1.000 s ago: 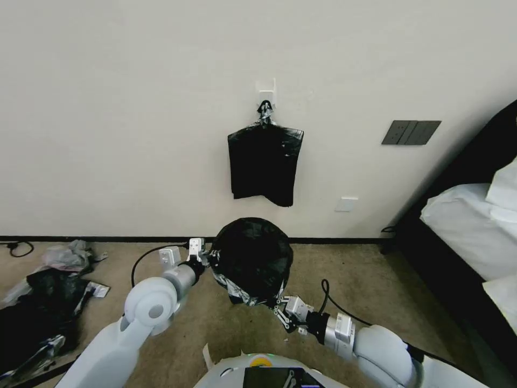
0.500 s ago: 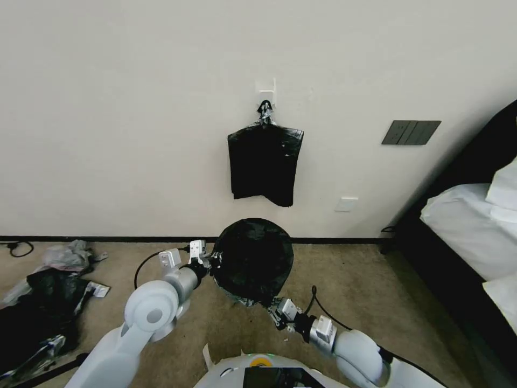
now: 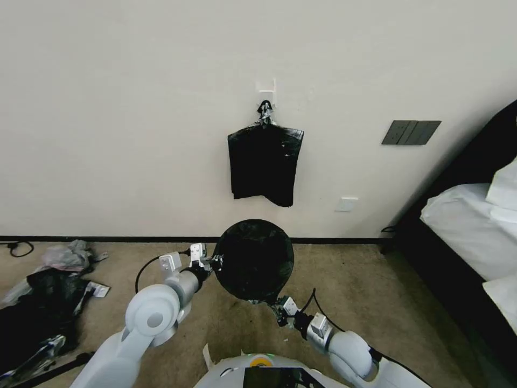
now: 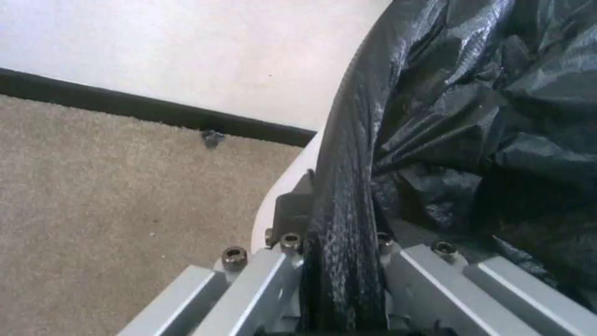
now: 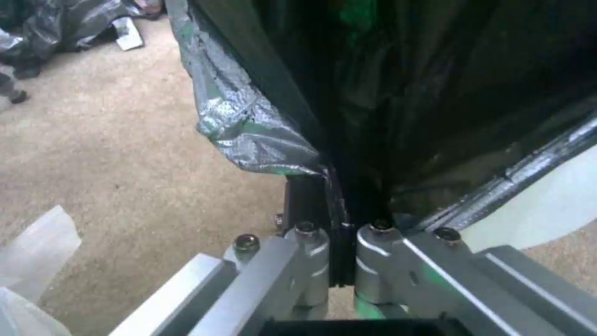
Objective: Place a trash bag onto the trash bin.
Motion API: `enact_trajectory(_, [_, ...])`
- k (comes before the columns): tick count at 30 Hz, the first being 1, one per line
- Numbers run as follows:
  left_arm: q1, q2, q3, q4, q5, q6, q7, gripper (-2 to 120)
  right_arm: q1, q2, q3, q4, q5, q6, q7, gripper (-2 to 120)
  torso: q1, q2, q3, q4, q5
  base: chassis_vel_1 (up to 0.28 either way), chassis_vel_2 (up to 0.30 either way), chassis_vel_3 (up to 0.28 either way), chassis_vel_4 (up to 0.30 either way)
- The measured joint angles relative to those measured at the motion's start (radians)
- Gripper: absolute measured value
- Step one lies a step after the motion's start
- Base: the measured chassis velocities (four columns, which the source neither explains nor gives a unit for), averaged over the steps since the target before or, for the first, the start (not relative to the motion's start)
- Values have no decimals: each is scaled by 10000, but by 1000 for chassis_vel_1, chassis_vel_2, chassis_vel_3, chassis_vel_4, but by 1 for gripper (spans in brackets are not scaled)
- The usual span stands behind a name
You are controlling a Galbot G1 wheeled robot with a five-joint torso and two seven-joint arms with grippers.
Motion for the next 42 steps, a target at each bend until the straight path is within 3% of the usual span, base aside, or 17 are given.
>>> enact_trajectory(6, [61, -60, 50, 52, 32, 2, -36, 1, 28, 170, -34, -186, 25, -22, 24, 0, 0, 0, 0, 1, 0, 0, 0, 0, 0])
enact_trajectory(19, [-302, 4, 11, 484, 23, -20, -35, 1, -511, -129, 332, 146, -347, 439, -221, 48, 0, 0, 0, 0, 1, 0, 0, 0, 0])
enact_trajectory(27, [-598, 1, 74, 1013, 261, -181, 18, 1, -1294, -626, 742, 1030, -755, 770, -446, 76, 0, 0, 0, 1, 0, 0, 0, 0, 0])
enact_trajectory(31, [-698, -146, 319, 1377, 1007, -463, 56, 1, -2181, -933, 1315, 1915, -569, 718, -401, 95, 0, 0, 0, 0, 0, 0, 0, 0, 0])
enact_trajectory(33, [-666, -204, 399, 1425, 1279, -542, 72, 1, -2389, -987, 1515, 2174, -328, 613, -299, 97, 0, 0, 0, -1, 0, 0, 0, 0, 0])
enact_trajectory(38, [-494, -412, 702, 1499, 2018, -828, 136, 1, -2796, -1116, 2057, 3039, 756, 107, 321, 88, 0, 0, 0, 0, 1, 0, 0, 0, 0])
enact_trajectory(41, [-349, -662, 1074, 1511, 2692, -1125, 178, 1, -2471, -1209, 2389, 4100, 3320, -1039, 1341, 71, 0, 0, 0, 0, 1, 0, 0, 0, 0])
enact_trajectory(42, [-349, -662, 1074, 1511, 2692, -1125, 178, 1, -2471, -1209, 2389, 4100, 3320, -1039, 1341, 71, 0, 0, 0, 0, 1, 0, 0, 0, 0])
